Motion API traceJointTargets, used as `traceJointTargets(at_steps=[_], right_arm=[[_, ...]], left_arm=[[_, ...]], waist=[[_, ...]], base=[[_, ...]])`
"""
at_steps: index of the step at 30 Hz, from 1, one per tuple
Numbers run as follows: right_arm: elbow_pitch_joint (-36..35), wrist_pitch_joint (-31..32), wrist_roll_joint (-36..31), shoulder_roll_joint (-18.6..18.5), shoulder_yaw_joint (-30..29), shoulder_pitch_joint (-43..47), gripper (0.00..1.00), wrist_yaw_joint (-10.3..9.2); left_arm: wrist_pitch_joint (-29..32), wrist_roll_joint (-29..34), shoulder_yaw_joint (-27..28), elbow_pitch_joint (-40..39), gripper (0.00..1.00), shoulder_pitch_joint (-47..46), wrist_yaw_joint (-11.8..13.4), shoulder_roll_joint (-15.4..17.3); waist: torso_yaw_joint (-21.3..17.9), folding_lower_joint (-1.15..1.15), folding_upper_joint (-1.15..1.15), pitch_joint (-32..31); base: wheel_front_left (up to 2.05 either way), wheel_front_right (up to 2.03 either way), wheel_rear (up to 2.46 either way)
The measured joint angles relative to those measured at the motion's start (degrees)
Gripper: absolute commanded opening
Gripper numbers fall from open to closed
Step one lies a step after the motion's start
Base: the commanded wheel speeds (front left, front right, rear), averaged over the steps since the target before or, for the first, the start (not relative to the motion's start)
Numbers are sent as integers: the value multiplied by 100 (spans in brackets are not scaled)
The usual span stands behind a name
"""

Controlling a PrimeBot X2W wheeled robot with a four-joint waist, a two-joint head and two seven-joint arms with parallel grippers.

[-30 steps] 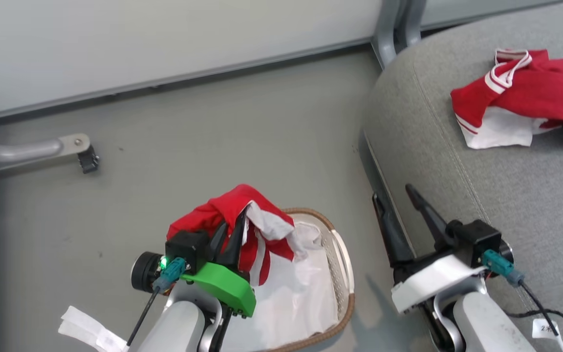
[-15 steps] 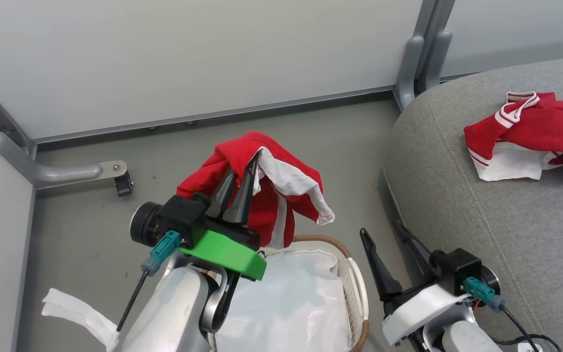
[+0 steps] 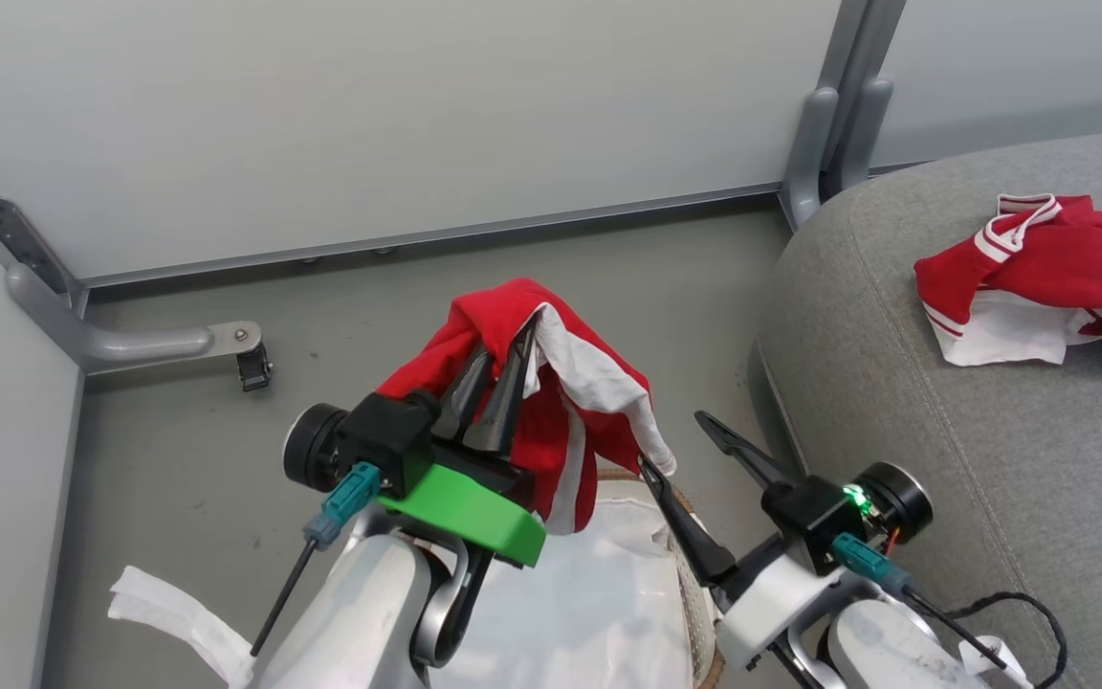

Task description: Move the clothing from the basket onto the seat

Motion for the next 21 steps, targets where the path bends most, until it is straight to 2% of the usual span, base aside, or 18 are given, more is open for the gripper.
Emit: traceJointTargets(at_steps=[7, 21], right_arm=[[191, 0, -415, -37, 221, -461, 100, 0], [1373, 0, -760, 263, 790, -1170, 100, 0]], left_arm=[[0, -153, -213, 33, 0, 9, 33, 1], [0, -510, -1204, -55, 0, -148, 51, 1]], waist=[[90, 0, 0, -19], [442, 0, 0, -55]], base=[[0, 0, 0], [0, 0, 0]])
